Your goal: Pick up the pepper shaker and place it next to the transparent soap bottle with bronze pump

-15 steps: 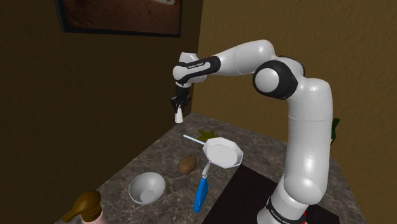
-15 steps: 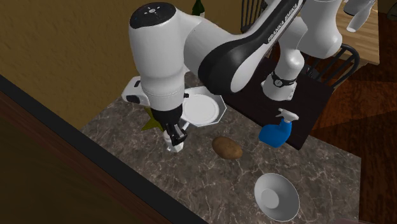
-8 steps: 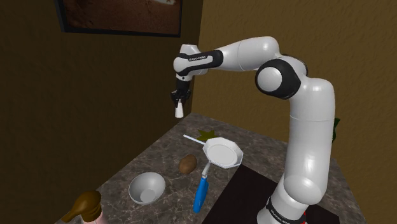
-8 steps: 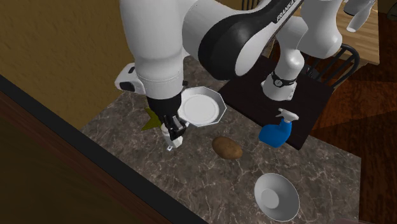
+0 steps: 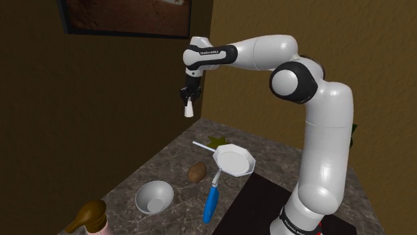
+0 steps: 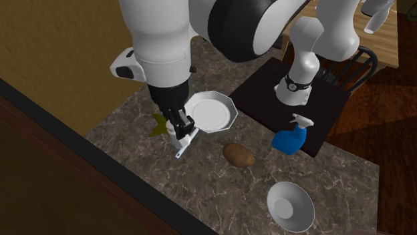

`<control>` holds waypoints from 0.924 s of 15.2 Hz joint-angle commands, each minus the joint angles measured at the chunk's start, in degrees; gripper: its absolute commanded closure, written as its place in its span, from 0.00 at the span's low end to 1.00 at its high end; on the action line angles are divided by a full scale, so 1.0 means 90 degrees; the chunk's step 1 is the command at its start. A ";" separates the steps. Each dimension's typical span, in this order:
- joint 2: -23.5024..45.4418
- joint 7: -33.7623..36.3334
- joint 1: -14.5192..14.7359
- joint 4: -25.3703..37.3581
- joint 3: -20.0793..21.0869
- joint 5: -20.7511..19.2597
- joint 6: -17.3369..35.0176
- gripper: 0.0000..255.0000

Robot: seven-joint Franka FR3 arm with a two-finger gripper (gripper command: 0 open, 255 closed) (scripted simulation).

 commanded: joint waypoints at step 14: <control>0.0158 0.0057 -0.0040 0.1489 -0.0009 0.0000 -0.1331 1.00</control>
